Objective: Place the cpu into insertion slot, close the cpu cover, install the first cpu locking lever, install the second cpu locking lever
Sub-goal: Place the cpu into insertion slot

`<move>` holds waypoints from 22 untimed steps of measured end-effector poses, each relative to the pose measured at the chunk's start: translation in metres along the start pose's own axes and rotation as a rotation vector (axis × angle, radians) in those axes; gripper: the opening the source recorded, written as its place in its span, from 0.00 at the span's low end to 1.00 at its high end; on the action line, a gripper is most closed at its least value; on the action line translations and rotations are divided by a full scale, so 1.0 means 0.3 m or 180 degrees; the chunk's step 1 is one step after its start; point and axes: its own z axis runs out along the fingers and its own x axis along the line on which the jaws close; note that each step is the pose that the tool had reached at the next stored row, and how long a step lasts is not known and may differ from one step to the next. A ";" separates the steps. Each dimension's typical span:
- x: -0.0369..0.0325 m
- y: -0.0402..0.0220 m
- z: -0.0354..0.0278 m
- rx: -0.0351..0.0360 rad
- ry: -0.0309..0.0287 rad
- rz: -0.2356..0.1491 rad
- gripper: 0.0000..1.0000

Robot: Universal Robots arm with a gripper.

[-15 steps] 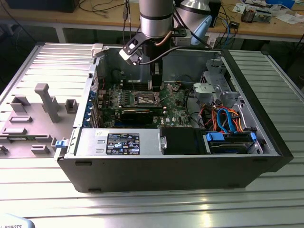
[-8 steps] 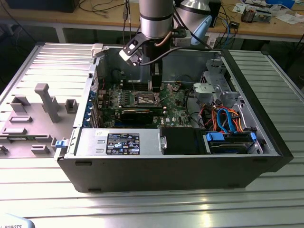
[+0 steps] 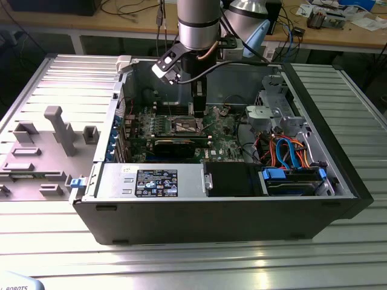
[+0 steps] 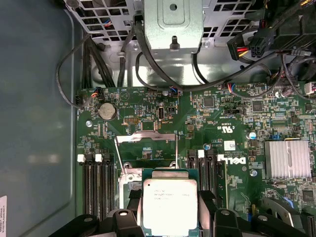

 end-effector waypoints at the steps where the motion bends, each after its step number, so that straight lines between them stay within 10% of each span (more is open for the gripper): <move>1: 0.000 0.000 0.001 0.0000 0.0000 0.0000 0.54; 22: 0.000 -0.001 0.012 0.0000 0.0000 0.0000 0.54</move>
